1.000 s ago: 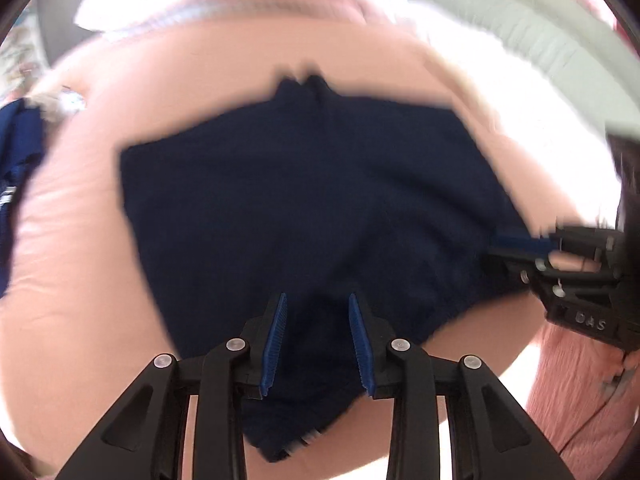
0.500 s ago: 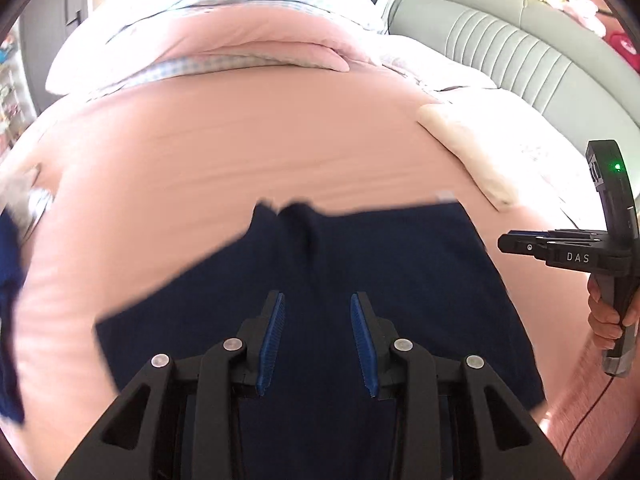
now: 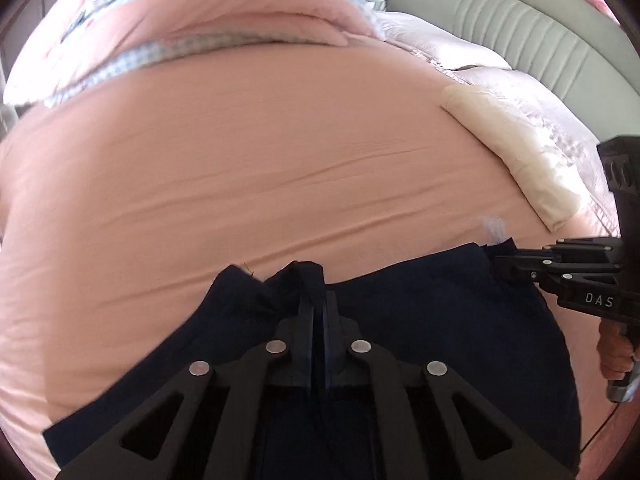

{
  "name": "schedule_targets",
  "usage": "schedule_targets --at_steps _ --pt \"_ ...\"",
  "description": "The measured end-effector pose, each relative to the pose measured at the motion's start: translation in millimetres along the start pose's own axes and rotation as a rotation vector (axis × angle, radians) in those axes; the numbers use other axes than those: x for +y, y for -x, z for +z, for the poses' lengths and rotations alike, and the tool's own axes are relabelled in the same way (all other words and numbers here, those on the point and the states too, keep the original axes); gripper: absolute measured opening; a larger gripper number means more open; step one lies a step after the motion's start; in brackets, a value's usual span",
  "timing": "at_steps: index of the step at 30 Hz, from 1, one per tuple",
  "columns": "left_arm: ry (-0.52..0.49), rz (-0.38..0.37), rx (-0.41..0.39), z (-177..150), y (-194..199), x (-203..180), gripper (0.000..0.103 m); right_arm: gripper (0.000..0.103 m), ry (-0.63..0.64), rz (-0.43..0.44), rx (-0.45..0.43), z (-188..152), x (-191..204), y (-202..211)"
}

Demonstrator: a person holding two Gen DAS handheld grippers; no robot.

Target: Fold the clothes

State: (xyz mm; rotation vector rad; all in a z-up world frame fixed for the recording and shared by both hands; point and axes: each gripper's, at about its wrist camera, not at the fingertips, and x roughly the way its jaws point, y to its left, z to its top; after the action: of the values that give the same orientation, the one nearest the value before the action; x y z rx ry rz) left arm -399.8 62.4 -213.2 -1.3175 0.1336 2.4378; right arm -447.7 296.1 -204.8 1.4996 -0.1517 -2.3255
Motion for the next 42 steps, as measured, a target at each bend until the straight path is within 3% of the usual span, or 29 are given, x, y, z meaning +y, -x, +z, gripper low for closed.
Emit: schedule_targets --at_steps 3,6,10,12,14,15,18,21,24,28,29,32,35,38,41,42 --pt "-0.053 -0.024 -0.068 3 12 -9 0.002 0.007 -0.019 -0.054 -0.094 -6 5 28" --pt "-0.075 -0.024 -0.063 10 -7 -11 0.003 0.007 -0.045 -0.133 -0.222 -13 2 63" --pt "-0.001 -0.035 0.040 11 -32 7 0.006 0.008 -0.139 -0.068 -0.120 -20 -23 47" --pt "0.033 -0.047 0.024 16 -24 9 0.008 0.012 -0.172 -0.067 -0.046 -30 -33 22" --pt "0.059 -0.039 -0.029 20 -9 11 0.008 0.015 -0.215 -0.049 -0.075 -31 -36 32" --pt "0.062 -0.012 -0.075 19 3 12 0.009 0.024 -0.224 -0.059 -0.105 -33 -36 43" --pt "0.043 0.069 -0.152 14 29 11 0.012 0.032 -0.239 -0.104 -0.204 -41 -34 77" --pt "-0.010 0.010 -0.131 6 34 0 0.012 0.034 -0.229 -0.191 -0.271 -52 -20 96" --pt "-0.058 0.005 -0.107 -3 32 -13 0.012 0.034 -0.135 -0.136 -0.223 -50 9 82" --pt "-0.018 -0.055 -0.076 -7 13 -20 0.012 0.034 -0.015 -0.112 -0.025 -59 28 34" --pt "-0.025 -0.078 -0.088 -7 14 -23 0.012 0.033 -0.011 -0.147 0.001 -63 29 25" --pt "-0.054 -0.103 -0.138 -8 17 -29 0.012 0.030 -0.030 -0.196 -0.025 -63 26 33" --pt "-0.040 -0.141 -0.159 -5 17 -25 0.012 0.031 -0.062 -0.313 -0.013 -66 11 40" --pt "-0.041 -0.166 -0.116 -6 4 -20 0.012 0.031 -0.116 -0.321 0.005 -75 -2 47" --pt "-0.066 -0.160 -0.067 -7 -8 -24 0.012 0.032 -0.076 -0.393 -0.036 -80 10 56" --pt "-0.075 -0.161 -0.057 -6 -10 -26 0.012 0.032 -0.066 -0.382 -0.068 -82 17 61"
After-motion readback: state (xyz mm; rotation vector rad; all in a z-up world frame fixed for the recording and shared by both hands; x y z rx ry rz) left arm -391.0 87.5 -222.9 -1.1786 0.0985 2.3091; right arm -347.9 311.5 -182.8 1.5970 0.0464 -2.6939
